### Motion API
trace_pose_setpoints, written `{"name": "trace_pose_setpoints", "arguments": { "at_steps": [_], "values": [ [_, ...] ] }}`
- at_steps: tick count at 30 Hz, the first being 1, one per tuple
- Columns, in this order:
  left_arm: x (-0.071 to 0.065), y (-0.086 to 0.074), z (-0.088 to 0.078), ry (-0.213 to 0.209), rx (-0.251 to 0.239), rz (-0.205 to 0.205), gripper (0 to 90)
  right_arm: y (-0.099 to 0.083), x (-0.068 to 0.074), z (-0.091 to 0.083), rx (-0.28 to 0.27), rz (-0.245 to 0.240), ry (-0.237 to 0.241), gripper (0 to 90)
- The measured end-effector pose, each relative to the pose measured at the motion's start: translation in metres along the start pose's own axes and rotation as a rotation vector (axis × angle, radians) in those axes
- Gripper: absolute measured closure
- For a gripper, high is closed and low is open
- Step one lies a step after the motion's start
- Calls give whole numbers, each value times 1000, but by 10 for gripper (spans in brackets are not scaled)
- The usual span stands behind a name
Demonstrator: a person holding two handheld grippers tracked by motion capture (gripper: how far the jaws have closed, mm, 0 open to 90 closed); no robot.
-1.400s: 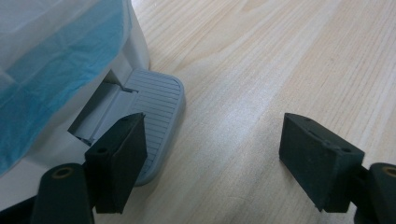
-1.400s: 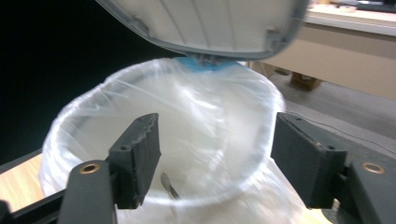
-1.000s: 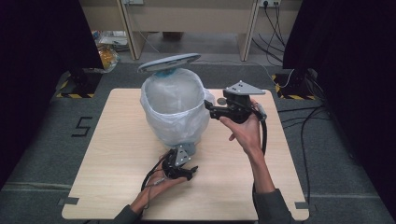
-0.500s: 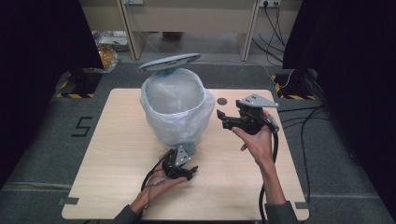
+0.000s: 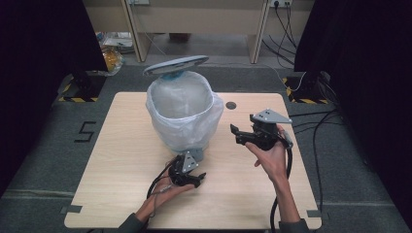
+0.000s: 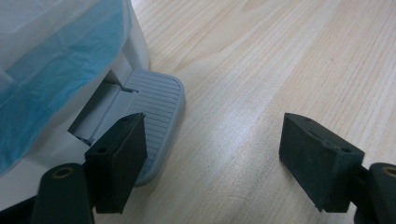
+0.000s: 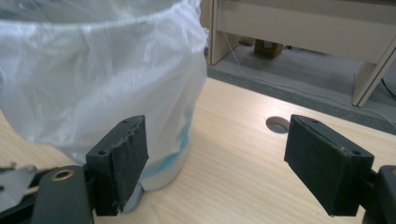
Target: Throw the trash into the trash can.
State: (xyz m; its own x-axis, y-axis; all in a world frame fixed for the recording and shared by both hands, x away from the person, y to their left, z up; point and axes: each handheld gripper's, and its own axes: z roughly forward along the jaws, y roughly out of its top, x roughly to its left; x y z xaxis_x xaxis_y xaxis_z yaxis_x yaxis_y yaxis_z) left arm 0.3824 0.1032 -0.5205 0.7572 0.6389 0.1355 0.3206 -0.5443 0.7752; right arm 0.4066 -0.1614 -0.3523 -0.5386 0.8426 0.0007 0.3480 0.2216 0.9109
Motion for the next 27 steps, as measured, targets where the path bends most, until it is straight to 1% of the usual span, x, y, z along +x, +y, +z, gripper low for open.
{"name": "trace_pose_setpoints", "arguments": {
  "at_steps": [2,3,6,8,11,14,17,18,19,27],
  "values": [
    [0,0,0,0,0,0,227,-3,0,0,7,-3,-1,215],
    [0,0,0,0,0,0,227,-9,0,-1,13,-4,-4,215],
    [0,0,0,0,0,0,227,-21,1,-2,29,-15,-18,214],
    [0,0,0,0,0,0,227,-29,1,-2,36,-4,-17,210],
    [0,0,0,0,0,0,227,-42,1,-3,56,-6,-34,203],
    [0,0,0,1,-2,0,227,-55,1,-3,69,4,-36,199],
    [0,0,0,1,-2,0,227,-68,2,-3,87,-3,-48,195],
    [0,0,0,1,-2,0,227,-68,2,-3,87,-3,-48,195],
    [0,0,0,1,-2,0,227,-77,2,-3,96,7,-50,193],
    [0,0,0,1,-2,-1,227,-108,2,1,130,36,-59,187]
  ]
}}
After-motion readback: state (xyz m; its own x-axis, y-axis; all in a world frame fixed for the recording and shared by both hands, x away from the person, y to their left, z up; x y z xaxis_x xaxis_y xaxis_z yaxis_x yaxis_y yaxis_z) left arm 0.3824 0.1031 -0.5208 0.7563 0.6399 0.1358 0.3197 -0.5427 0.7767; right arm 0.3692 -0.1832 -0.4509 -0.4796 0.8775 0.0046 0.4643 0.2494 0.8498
